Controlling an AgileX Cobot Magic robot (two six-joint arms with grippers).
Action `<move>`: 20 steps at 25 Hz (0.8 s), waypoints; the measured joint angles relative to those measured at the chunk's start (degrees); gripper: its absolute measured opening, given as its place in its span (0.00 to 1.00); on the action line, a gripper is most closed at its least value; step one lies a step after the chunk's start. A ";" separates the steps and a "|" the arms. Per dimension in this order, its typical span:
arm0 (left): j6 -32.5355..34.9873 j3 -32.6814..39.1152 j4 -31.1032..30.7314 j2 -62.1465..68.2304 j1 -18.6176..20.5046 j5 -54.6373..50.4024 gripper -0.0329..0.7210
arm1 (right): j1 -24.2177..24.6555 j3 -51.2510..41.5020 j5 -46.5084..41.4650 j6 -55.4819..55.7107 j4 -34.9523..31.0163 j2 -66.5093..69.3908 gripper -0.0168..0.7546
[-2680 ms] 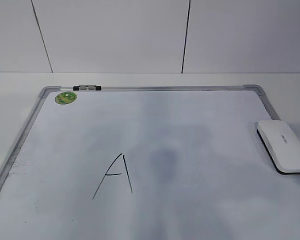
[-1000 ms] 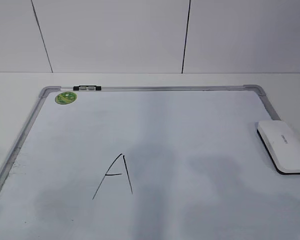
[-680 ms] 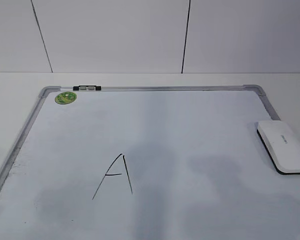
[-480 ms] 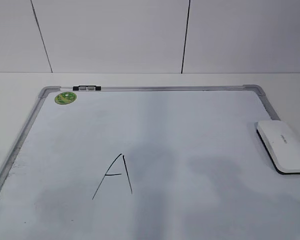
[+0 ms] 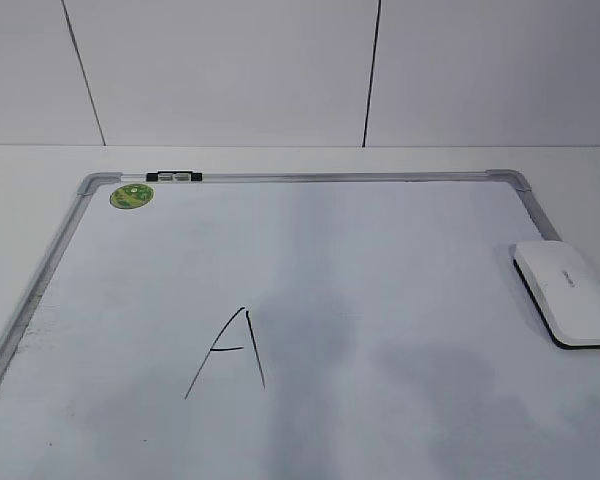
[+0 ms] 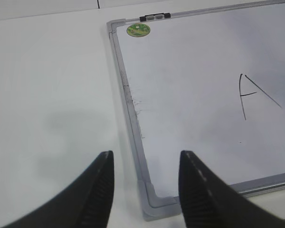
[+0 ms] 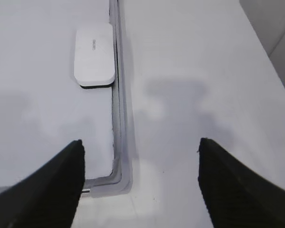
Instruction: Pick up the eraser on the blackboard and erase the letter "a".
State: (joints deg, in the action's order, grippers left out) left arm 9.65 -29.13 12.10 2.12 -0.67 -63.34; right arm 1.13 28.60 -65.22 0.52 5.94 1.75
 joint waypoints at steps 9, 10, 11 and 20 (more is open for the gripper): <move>0.00 0.00 0.00 -1.55 0.13 -0.13 0.48 | 0.00 0.00 -0.21 0.00 0.00 -2.70 0.79; 0.00 0.00 0.00 -1.55 0.13 -0.13 0.48 | 0.00 0.00 -0.21 0.00 0.00 -2.70 0.79; 0.00 0.00 0.00 -1.55 0.13 -0.13 0.47 | 0.00 0.00 -0.21 0.00 0.00 -2.70 0.79; 0.00 0.00 0.00 -1.55 0.13 -0.13 0.43 | 0.00 0.00 -0.21 0.00 0.00 -2.70 0.79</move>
State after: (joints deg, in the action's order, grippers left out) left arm 9.65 -29.13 12.10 0.57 -0.55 -63.48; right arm 1.13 28.60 -65.43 0.52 5.94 -0.95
